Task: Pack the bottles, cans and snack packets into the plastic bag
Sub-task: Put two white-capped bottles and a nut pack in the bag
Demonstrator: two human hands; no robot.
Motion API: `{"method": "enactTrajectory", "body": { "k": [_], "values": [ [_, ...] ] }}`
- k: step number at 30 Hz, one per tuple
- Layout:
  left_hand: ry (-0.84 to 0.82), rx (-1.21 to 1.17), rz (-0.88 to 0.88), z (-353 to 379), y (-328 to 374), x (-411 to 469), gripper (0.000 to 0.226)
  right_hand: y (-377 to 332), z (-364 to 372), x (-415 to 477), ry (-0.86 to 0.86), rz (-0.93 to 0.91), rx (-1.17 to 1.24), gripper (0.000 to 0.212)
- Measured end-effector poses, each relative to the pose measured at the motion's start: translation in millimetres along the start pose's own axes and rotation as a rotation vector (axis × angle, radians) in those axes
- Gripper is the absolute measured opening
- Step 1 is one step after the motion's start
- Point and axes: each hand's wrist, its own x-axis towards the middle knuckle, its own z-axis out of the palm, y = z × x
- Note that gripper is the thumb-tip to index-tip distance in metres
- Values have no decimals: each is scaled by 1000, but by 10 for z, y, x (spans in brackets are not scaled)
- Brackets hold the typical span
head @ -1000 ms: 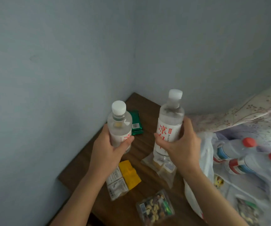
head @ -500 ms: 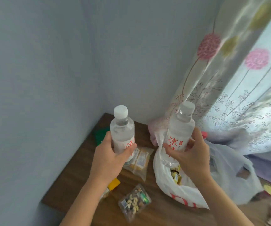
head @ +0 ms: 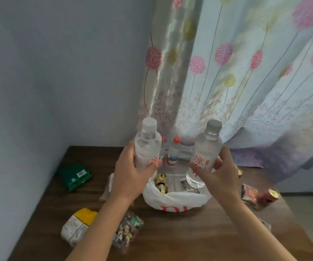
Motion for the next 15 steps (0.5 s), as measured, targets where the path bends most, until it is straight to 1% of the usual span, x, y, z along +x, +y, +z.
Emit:
{"method": "enactTrajectory", "body": {
  "k": [2,4,7,11,15],
  "values": [
    [-35,-20,9,147,30,13,70,50,-146,17,39,18,5,73],
    [-54,-18,21,286,42,33,58,126,-261,35,69,30,-5,68],
    [-59,-19,24,497,66,69,52,242,-404,40,111,68,-35,70],
    [-82,22,15,801,84,146,57,388,-580,80,156,112,-84,76],
    [-71,47,-11,1168,63,243,66,636,-696,226,121,125,-114,71]
  ]
}}
